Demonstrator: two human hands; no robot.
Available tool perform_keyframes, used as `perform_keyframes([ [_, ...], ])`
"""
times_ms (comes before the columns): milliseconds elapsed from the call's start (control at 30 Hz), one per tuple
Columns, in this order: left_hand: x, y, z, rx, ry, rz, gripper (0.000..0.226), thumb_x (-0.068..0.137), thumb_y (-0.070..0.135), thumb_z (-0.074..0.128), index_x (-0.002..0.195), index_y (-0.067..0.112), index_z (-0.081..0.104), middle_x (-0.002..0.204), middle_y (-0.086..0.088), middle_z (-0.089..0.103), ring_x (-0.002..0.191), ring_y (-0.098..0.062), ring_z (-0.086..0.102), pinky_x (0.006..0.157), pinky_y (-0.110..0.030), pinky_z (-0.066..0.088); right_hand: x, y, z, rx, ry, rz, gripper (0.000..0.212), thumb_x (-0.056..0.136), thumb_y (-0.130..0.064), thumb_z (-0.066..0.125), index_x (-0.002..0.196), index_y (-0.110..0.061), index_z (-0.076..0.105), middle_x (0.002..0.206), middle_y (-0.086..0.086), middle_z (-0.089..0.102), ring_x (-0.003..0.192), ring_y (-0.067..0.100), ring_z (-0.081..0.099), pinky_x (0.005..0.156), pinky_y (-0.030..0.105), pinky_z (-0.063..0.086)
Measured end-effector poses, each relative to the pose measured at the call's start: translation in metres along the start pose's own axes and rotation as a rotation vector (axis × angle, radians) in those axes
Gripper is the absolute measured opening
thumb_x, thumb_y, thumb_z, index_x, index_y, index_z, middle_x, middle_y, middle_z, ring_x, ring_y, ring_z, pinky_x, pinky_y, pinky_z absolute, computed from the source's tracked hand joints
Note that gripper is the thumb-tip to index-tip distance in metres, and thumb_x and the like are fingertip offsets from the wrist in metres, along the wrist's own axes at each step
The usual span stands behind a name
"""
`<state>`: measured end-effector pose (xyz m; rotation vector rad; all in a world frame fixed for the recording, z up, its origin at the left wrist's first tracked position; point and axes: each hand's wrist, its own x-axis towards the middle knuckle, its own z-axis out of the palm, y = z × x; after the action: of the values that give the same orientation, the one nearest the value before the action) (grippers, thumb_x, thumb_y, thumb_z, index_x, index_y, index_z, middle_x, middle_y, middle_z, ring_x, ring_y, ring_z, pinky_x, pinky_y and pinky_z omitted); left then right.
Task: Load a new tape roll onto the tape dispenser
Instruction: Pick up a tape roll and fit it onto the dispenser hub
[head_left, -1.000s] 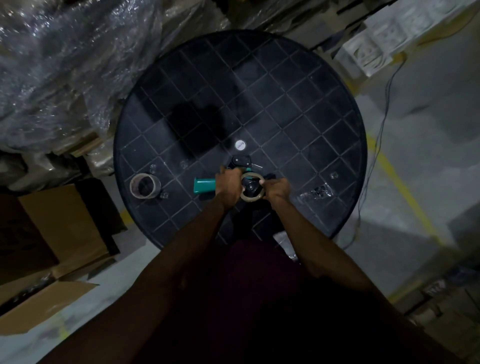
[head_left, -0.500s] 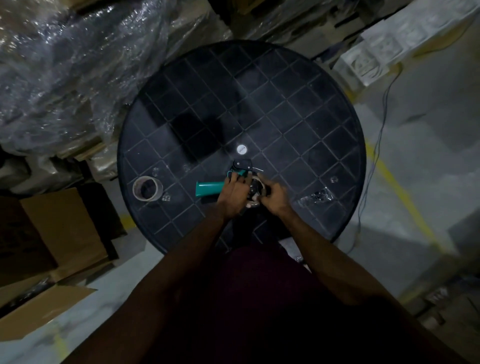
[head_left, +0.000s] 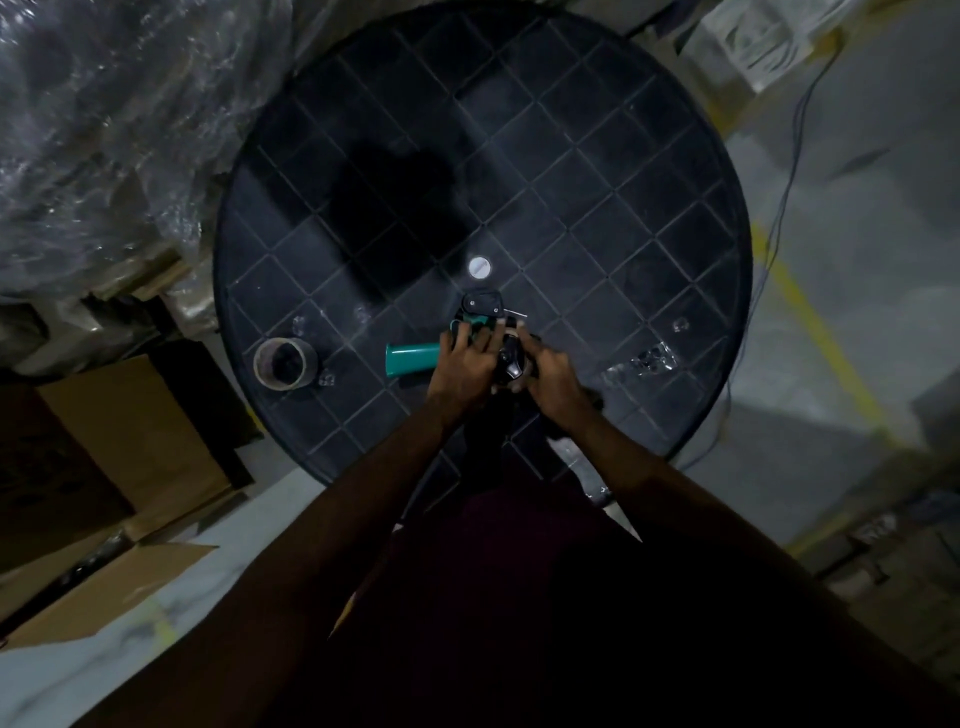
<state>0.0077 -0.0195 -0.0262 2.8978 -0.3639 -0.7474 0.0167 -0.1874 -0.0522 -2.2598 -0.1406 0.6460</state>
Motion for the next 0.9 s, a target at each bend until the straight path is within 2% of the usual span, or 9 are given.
perform_keyframes([
  [67, 0.001, 0.001, 0.002, 0.007, 0.001, -0.006, 0.102, 0.074, 0.037, 0.076, 0.155, 0.009, 0.02, 0.145, -0.01, 0.05, 0.132, -0.039, 0.039, 0.105, -0.057, 0.035, 0.001, 0.003, 0.004, -0.029, 0.025, 0.0, 0.078, 0.088, 0.003, 0.061, 0.153, -0.021, 0.027, 0.108, 0.014, 0.069, 0.079, 0.018, 0.067, 0.071, 0.007, 0.044],
  [133, 0.001, 0.001, 0.003, 0.012, -0.014, -0.016, 0.104, 0.074, 0.037, 0.076, 0.156, 0.011, 0.017, 0.147, -0.008, 0.047, 0.136, -0.039, 0.036, 0.107, -0.058, 0.032, 0.002, 0.008, 0.011, -0.077, 0.044, 0.009, 0.086, 0.082, 0.006, 0.065, 0.154, -0.021, 0.026, 0.105, 0.016, 0.07, 0.077, 0.021, 0.068, 0.071, 0.017, 0.05],
  [233, 0.001, -0.001, 0.006, 0.007, -0.013, -0.022, 0.105, 0.075, 0.037, 0.075, 0.157, 0.013, 0.014, 0.149, -0.007, 0.044, 0.14, -0.039, 0.031, 0.11, -0.062, 0.026, 0.002, 0.009, 0.013, -0.098, 0.043, 0.024, 0.083, 0.084, 0.003, 0.065, 0.154, -0.018, 0.026, 0.1, 0.016, 0.071, 0.075, 0.023, 0.068, 0.068, 0.018, 0.045],
  [367, 0.001, 0.001, 0.005, -0.004, -0.02, -0.028, 0.102, 0.08, 0.038, 0.072, 0.157, 0.013, 0.01, 0.154, -0.008, 0.039, 0.144, -0.04, 0.023, 0.113, -0.065, 0.017, 0.0, 0.002, 0.004, -0.088, -0.065, 0.116, 0.046, 0.098, -0.011, 0.045, 0.143, -0.02, 0.042, 0.117, 0.018, 0.064, 0.104, 0.031, 0.063, 0.08, 0.026, 0.044],
  [533, 0.001, 0.004, 0.005, 0.047, -0.022, -0.059, 0.095, 0.086, 0.044, 0.063, 0.157, 0.015, 0.009, 0.155, -0.008, 0.039, 0.147, -0.04, 0.019, 0.114, -0.066, 0.015, -0.005, -0.01, -0.005, -0.133, -0.086, 0.122, 0.053, 0.098, -0.011, 0.04, 0.146, -0.029, 0.034, 0.129, 0.023, 0.055, 0.115, 0.038, 0.056, 0.095, 0.041, 0.046],
  [667, 0.0, 0.005, 0.005, 0.059, -0.034, -0.069, 0.089, 0.089, 0.041, 0.06, 0.157, 0.014, 0.009, 0.156, -0.009, 0.038, 0.147, -0.041, 0.019, 0.114, -0.066, 0.016, -0.011, -0.026, -0.016, -0.049, -0.077, 0.137, 0.054, 0.094, -0.013, 0.054, 0.145, -0.025, 0.042, 0.13, 0.014, 0.061, 0.12, 0.03, 0.058, 0.099, 0.028, 0.043],
  [733, -0.005, 0.006, 0.004, 0.029, -0.028, -0.079, 0.091, 0.088, 0.04, 0.061, 0.157, 0.012, 0.009, 0.157, -0.012, 0.033, 0.147, -0.041, 0.018, 0.114, -0.065, 0.016, -0.013, -0.031, -0.017, -0.007, -0.091, 0.107, 0.069, 0.085, -0.017, 0.07, 0.146, -0.03, 0.04, 0.126, 0.007, 0.066, 0.118, 0.021, 0.061, 0.098, 0.02, 0.042],
  [800, -0.015, 0.007, 0.005, -0.057, 0.013, -0.09, 0.09, 0.084, 0.041, 0.064, 0.155, 0.012, 0.016, 0.156, -0.012, 0.033, 0.145, -0.038, 0.022, 0.115, -0.062, 0.018, -0.016, -0.033, -0.016, 0.0, -0.084, 0.092, 0.082, 0.073, -0.032, 0.076, 0.145, -0.04, 0.036, 0.117, 0.0, 0.071, 0.108, 0.016, 0.065, 0.095, 0.024, 0.049],
  [900, -0.025, -0.001, 0.009, -0.153, 0.123, -0.117, 0.087, 0.078, 0.033, 0.067, 0.151, 0.017, 0.024, 0.154, -0.009, 0.035, 0.143, -0.031, 0.029, 0.115, -0.057, 0.024, -0.021, -0.033, -0.011, -0.018, -0.05, 0.095, 0.087, 0.067, -0.028, 0.082, 0.144, -0.028, 0.043, 0.119, 0.001, 0.07, 0.109, 0.017, 0.065, 0.092, 0.018, 0.046],
])
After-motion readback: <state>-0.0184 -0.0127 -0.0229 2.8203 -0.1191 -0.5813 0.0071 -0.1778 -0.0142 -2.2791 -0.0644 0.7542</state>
